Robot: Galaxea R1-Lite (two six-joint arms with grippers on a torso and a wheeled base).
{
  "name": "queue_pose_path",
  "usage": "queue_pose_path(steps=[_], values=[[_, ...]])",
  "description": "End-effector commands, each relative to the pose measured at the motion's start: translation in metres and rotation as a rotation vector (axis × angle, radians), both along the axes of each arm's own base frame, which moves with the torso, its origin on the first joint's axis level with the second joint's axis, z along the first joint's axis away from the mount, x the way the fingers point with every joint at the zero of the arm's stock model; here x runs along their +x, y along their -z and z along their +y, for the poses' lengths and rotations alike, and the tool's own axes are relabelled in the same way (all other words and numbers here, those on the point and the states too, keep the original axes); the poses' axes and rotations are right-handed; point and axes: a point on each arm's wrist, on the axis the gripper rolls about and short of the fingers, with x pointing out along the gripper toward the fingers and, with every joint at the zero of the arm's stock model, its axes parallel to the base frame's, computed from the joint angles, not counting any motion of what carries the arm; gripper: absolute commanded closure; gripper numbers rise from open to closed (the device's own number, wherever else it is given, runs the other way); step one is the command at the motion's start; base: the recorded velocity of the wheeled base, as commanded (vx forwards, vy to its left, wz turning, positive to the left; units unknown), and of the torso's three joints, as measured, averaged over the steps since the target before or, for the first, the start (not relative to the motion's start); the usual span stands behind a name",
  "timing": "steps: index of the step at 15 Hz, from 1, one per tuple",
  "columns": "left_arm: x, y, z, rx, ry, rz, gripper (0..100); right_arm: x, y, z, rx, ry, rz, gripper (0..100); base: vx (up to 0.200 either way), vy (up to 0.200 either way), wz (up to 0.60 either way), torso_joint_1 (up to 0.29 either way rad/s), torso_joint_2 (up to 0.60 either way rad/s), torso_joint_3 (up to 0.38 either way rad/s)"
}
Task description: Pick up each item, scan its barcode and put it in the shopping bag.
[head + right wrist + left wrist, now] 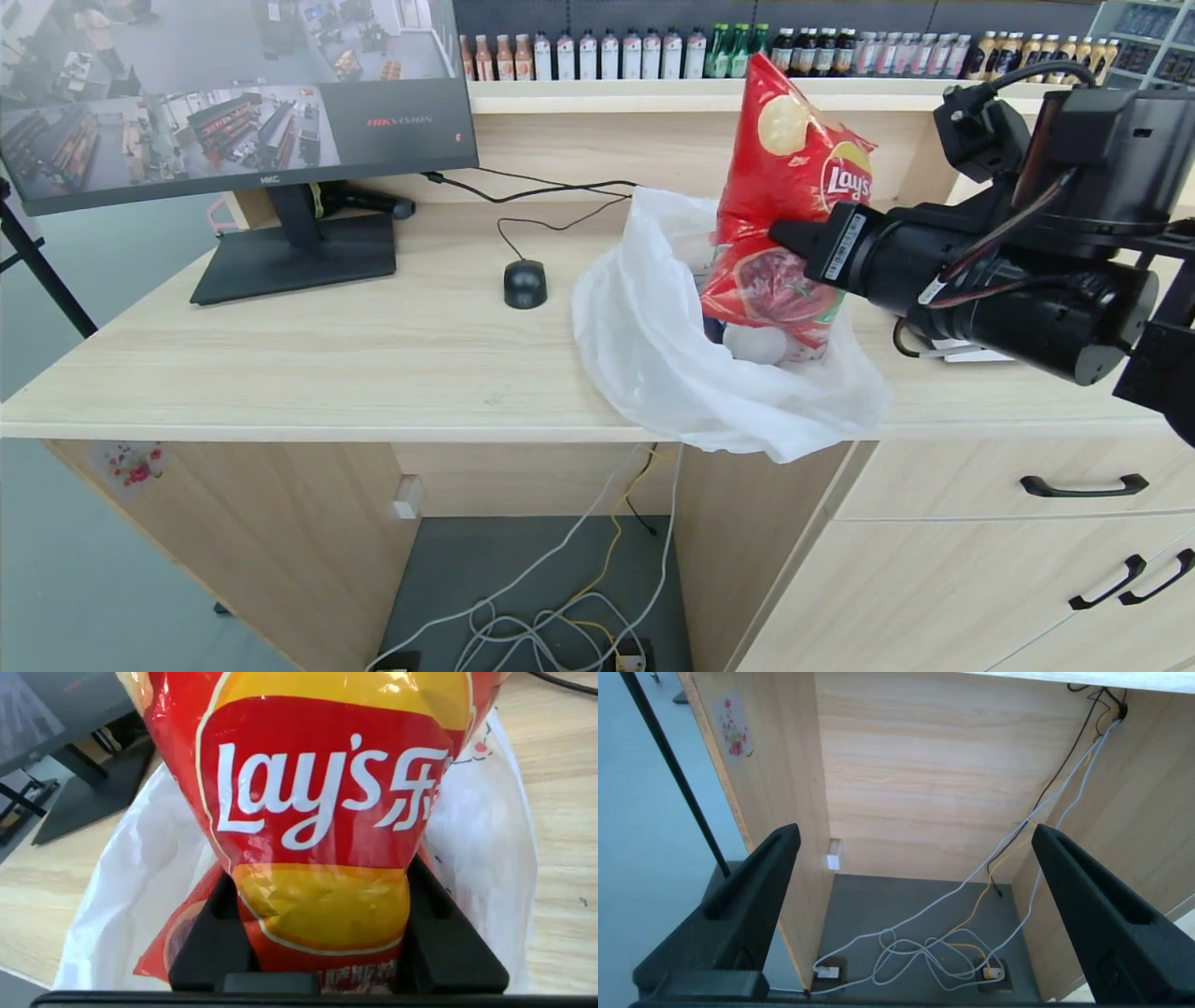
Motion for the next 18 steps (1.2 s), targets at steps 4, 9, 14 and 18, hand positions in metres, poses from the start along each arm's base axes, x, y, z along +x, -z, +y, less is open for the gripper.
queue_pose_path(steps=[4,9,14,18], values=[[0.0,0.0,0.0,0.0,0.001,0.0,0,-0.011,-0.02,-0.001,-0.087,-0.114,-0.041,100,0.0,0.0,0.0,0.0,0.0,0.0],[0.0,0.0,0.0,0.0,-0.001,0.001,0,-0.004,-0.011,0.012,-0.147,-0.177,0.016,100,0.0,0.0,0.0,0.0,0.0,0.0],[0.0,0.0,0.0,0.0,-0.001,0.001,0,0.012,0.006,0.014,-0.17,-0.176,0.068,100,0.0,0.0,0.0,0.0,0.0,0.0],[0.0,0.0,0.0,0.0,-0.001,0.001,0,0.017,0.016,0.017,-0.183,-0.174,0.095,100,0.0,0.0,0.0,0.0,0.0,0.0]])
